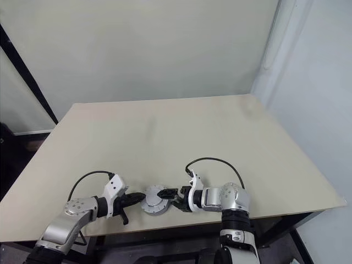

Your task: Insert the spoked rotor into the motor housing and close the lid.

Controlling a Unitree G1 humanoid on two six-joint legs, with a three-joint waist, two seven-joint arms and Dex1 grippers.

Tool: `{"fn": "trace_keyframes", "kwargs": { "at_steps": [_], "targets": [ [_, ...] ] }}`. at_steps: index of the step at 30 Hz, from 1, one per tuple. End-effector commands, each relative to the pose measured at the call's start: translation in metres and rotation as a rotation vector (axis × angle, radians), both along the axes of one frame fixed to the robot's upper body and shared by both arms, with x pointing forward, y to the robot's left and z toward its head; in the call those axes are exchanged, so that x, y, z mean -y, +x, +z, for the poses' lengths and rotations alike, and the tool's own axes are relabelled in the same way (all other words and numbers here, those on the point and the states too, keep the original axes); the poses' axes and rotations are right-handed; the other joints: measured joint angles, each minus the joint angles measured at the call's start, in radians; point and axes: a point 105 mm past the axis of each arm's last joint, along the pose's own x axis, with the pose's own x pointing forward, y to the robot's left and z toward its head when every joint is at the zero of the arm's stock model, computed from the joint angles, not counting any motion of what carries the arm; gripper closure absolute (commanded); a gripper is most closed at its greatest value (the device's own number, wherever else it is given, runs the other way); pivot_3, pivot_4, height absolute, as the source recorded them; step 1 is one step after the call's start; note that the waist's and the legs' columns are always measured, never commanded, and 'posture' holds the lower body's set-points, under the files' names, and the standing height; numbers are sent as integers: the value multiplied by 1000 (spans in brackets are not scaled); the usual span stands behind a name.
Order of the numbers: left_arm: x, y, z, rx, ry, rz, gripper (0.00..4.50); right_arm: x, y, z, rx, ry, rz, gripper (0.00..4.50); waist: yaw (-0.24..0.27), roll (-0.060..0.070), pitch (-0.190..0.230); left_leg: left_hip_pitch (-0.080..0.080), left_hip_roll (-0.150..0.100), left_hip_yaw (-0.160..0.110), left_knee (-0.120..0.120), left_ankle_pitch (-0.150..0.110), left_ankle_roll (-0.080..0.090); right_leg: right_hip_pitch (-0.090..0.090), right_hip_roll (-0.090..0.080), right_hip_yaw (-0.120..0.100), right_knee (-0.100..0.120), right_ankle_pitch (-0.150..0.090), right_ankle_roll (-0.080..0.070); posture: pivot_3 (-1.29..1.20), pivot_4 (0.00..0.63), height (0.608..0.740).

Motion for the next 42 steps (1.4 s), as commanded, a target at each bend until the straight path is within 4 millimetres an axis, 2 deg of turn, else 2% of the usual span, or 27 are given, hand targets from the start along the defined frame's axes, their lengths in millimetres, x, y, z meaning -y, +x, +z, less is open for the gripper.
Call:
{"fn": "trace_keyframes", "kwargs": {
  "at_steps": [1,10,13,17,21,23,30,33,36,42],
  "targets": [
    [4,-4,-8,-34,5,-15,4500,-11,4,6,11,35,-5,16,0,0,0,0,0,0,0,0,0,0,0,0,0,0,0,0,0,740],
    [4,-4,-7,-30,4,-13,4500,-17,3,7,-13,69,-9,16,0,0,0,0,0,0,0,0,0,0,0,0,0,0,0,0,0,740],
    [5,-4,-7,-30,2,-12,4500,-16,1,6,-28,69,-5,625,0,0,0,0,0,0,0,0,0,0,0,0,0,0,0,0,0,740],
    [5,-3,-7,-31,1,-12,4500,-16,-2,5,-40,60,13,2072,0,0,0,-1,0,0,0,0,0,0,0,0,0,0,0,0,0,740],
    [5,-3,-7,-30,-2,-11,4500,-16,-7,4,-47,46,38,3084,-1,1,0,-1,0,0,-1,0,0,0,0,0,0,0,0,0,0,740],
    [6,-3,-7,-29,-6,-9,4500,-16,-8,4,-50,46,42,3219,-1,1,0,0,0,0,-2,0,0,0,0,0,0,0,0,0,0,740],
    [3,2,-5,-5,-3,29,4500,-15,-10,3,-54,38,47,3230,-1,1,0,0,0,0,-2,0,0,0,0,0,0,0,0,0,0,740],
    [-1,3,-1,-39,-28,45,3916,-14,-10,2,-54,36,45,3230,-1,1,0,0,0,0,-3,0,0,0,0,0,0,0,0,0,0,740],
    [-9,6,6,-36,-42,78,2954,-14,-11,1,-55,35,44,3231,-3,1,0,0,0,0,-4,0,0,0,0,0,-1,0,0,0,0,740],
    [-46,20,37,-13,-173,263,765,-12,-10,3,-52,51,33,3231,-8,0,0,-2,0,0,-6,0,0,-2,0,0,-2,1,2,0,0,740]
  ]
}}
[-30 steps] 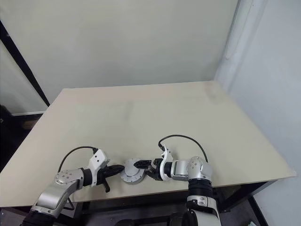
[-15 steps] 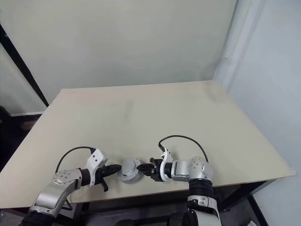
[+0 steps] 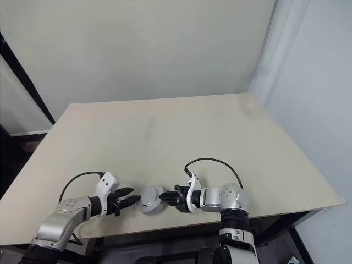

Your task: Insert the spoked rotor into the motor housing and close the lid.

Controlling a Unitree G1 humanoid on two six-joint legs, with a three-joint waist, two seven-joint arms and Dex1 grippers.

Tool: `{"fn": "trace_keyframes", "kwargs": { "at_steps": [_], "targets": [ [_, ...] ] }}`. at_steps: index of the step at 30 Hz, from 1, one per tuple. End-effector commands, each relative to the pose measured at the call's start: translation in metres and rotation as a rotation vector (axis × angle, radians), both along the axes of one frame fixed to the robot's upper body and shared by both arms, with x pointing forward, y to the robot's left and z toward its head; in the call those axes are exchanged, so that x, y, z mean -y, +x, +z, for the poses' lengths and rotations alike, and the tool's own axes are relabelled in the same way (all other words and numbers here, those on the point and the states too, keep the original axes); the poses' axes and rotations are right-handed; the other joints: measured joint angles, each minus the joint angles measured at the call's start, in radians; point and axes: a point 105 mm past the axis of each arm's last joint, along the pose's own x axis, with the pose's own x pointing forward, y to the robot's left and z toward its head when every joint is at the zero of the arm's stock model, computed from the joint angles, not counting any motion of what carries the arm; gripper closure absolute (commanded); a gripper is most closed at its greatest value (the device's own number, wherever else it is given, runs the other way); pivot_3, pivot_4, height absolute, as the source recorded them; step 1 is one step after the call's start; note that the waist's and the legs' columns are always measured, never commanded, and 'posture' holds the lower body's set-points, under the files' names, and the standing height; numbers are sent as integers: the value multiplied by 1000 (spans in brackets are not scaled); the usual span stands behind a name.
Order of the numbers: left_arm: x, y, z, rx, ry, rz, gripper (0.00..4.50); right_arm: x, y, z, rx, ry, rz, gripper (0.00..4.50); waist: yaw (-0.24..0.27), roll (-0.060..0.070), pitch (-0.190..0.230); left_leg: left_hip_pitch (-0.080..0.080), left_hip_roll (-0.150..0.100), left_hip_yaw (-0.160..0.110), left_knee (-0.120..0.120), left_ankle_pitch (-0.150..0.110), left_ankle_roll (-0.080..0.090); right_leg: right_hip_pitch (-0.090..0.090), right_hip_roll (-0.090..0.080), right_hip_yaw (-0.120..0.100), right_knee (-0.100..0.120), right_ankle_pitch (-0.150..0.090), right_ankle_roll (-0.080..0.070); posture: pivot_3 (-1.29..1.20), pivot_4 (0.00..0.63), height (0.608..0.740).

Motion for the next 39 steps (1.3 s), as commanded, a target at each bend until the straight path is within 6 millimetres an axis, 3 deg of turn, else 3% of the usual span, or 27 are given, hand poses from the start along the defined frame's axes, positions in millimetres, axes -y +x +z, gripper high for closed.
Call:
{"fn": "trace_keyframes", "kwargs": {
  "at_steps": [1,2,8,27,39],
  "targets": [
    [-20,13,36,78,-106,125,402,-7,-5,0,-5,16,11,3231,0,0,0,0,0,0,0,0,0,0,0,0,0,0,0,0,0,740],
    [-25,14,41,77,-140,163,19,-8,-5,1,-4,25,9,3231,0,0,0,0,0,0,0,0,0,0,0,0,0,0,0,0,0,740],
    [-39,9,40,1,-304,313,0,-12,-4,12,14,107,0,3251,0,-1,0,0,0,0,0,0,0,0,0,0,-1,0,0,0,0,740],
    [0,-18,27,-330,-762,388,0,-33,-2,58,113,320,38,3258,2,-3,2,-12,0,-4,0,0,0,-5,0,-3,-8,1,0,0,0,740],
    [24,-22,11,-413,-858,368,0,-39,-7,69,127,362,67,3258,2,-3,1,-12,-1,-4,1,0,0,-5,0,-3,-8,1,0,0,0,740]
  ]
}}
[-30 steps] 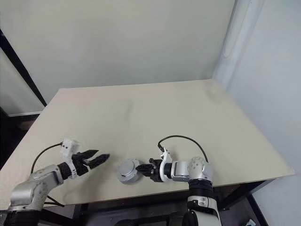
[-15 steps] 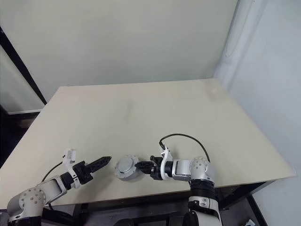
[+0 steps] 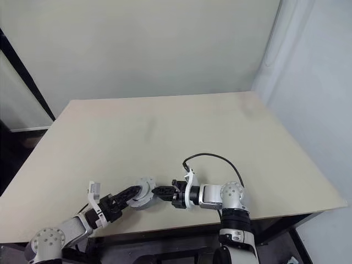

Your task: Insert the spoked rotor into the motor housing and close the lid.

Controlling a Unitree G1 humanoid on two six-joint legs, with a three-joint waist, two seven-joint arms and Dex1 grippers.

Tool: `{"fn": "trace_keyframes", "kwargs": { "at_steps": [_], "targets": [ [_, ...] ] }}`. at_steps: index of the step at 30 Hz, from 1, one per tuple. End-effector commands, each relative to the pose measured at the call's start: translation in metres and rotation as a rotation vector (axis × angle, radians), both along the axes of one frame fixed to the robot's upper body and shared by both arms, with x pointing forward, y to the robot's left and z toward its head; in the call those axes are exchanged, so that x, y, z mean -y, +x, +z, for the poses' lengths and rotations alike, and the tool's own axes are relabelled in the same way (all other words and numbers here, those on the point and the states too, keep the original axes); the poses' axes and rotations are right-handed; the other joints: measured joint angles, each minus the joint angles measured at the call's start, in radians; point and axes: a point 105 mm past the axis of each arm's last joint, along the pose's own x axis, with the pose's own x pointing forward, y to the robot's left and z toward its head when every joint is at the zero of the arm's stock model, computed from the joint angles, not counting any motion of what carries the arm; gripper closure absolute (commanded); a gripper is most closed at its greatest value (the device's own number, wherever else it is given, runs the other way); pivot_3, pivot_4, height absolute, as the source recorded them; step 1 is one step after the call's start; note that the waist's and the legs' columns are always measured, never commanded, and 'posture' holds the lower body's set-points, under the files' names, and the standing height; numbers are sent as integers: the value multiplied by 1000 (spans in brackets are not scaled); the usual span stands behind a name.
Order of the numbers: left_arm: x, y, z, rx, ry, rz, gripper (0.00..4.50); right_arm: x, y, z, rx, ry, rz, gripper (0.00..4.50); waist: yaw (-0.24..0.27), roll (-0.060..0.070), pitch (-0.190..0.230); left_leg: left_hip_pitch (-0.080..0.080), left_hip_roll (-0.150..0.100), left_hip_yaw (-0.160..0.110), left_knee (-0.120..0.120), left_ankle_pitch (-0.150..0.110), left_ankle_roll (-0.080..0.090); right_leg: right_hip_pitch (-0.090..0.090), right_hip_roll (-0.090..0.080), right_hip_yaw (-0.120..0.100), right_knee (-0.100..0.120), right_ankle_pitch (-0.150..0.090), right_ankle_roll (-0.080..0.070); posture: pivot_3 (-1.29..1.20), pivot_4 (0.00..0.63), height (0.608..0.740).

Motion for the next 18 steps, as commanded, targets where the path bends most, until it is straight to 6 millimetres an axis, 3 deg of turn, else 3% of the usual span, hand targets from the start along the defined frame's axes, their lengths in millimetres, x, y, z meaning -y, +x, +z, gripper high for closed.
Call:
{"fn": "trace_keyframes", "kwargs": {
  "at_steps": [1,6,9,12,14,18],
  "targets": [
    [7,3,5,29,-43,-11,0,-29,-5,35,51,196,33,3258,0,0,0,0,0,0,0,0,0,0,0,0,0,0,0,0,0,740],
    [12,5,9,45,-94,-20,0,-28,-5,35,48,193,28,3258,0,0,0,0,0,0,0,0,0,0,0,0,0,0,0,0,0,740],
    [15,3,12,48,-144,-40,566,-28,-4,34,47,192,25,3259,0,0,0,0,0,0,0,0,0,0,0,0,0,0,0,0,0,740],
    [17,0,15,46,-182,-56,1554,-27,-5,34,45,192,24,3260,0,0,0,0,0,0,1,0,0,0,0,0,0,0,0,0,0,740],
    [17,0,16,46,-191,-60,1972,-27,-5,34,61,188,23,3260,-1,0,0,0,0,0,1,0,0,0,0,0,0,0,0,0,0,740],
    [18,0,16,46,-195,-58,2119,-26,-4,32,80,162,10,3260,0,0,0,0,0,0,1,0,0,1,0,0,0,0,0,0,0,740]
  ]
}}
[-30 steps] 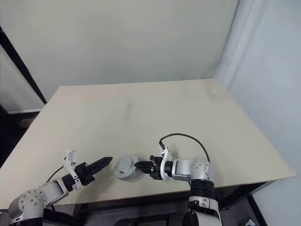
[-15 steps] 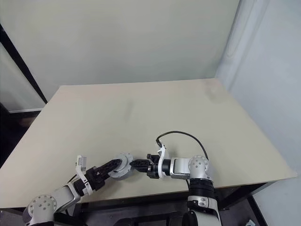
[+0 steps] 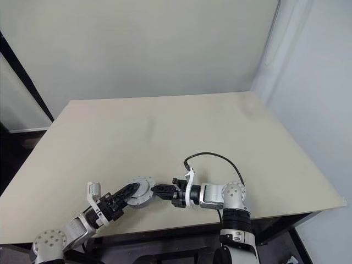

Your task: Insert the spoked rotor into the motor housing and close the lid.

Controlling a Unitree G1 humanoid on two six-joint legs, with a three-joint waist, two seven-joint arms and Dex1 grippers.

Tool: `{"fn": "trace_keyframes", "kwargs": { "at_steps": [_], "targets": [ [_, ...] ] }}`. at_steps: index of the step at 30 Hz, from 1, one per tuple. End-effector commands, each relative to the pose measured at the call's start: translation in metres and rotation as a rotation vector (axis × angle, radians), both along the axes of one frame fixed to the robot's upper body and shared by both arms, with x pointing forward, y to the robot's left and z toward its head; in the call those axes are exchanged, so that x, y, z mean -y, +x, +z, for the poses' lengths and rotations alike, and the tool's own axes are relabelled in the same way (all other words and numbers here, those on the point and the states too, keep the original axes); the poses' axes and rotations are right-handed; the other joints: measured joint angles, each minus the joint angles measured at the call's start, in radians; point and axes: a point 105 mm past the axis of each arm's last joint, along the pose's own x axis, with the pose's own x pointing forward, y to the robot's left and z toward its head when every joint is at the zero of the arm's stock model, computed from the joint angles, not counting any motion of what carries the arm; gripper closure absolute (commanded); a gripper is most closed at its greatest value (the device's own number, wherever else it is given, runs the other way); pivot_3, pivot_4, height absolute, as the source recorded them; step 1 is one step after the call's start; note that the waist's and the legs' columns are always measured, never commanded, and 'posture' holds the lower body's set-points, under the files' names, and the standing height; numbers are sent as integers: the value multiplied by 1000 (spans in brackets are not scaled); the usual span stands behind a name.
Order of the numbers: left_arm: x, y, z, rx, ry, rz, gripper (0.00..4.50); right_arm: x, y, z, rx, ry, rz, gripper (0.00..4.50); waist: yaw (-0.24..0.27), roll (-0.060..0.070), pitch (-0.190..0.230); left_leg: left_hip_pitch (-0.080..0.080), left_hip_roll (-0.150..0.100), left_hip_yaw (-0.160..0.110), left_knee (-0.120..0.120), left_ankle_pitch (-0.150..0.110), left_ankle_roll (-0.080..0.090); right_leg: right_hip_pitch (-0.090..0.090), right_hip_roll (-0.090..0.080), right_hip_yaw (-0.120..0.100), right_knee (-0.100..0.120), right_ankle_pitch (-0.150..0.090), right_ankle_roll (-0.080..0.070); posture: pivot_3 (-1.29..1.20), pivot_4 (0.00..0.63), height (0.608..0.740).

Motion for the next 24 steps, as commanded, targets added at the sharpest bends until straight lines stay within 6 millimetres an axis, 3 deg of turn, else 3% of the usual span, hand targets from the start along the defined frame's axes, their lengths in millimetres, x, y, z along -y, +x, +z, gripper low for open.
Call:
{"fn": "trace_keyframes", "kwargs": {
  "at_steps": [1,2,3,4,7,10,18,24],
  "targets": [
    [12,1,5,17,0,-56,2128,-25,-3,25,68,121,5,3260,0,0,0,0,0,0,0,0,0,0,0,0,0,0,0,0,0,740],
    [12,1,5,19,-1,-53,2129,-24,-3,26,73,128,8,3260,0,0,0,0,0,0,0,0,0,0,0,0,0,0,0,0,0,740],
    [11,2,5,20,-2,-50,2129,-24,-3,28,75,143,12,2531,0,0,0,0,0,0,0,0,0,0,0,0,0,0,0,0,0,740],
    [11,2,6,21,-2,-48,2149,-24,-4,29,76,152,14,2326,0,0,0,0,0,0,0,0,0,0,0,0,0,0,0,0,0,740],
    [10,6,7,30,-9,-28,2460,-22,-1,32,79,170,-7,1242,0,0,0,0,0,0,1,0,0,0,0,0,0,0,0,0,0,740],
    [8,9,8,43,-6,-5,2483,-21,5,29,69,161,-56,131,1,0,0,0,0,0,1,0,0,1,0,0,0,0,0,0,0,740],
    [-3,23,15,118,27,98,2497,-17,10,22,171,56,-85,0,0,0,0,0,0,0,2,0,0,1,0,0,0,1,0,0,0,740],
    [-35,50,31,243,138,333,2500,-9,24,12,367,-98,-173,0,5,-1,-1,0,0,0,3,0,0,1,0,0,0,1,0,0,0,740]
  ]
}}
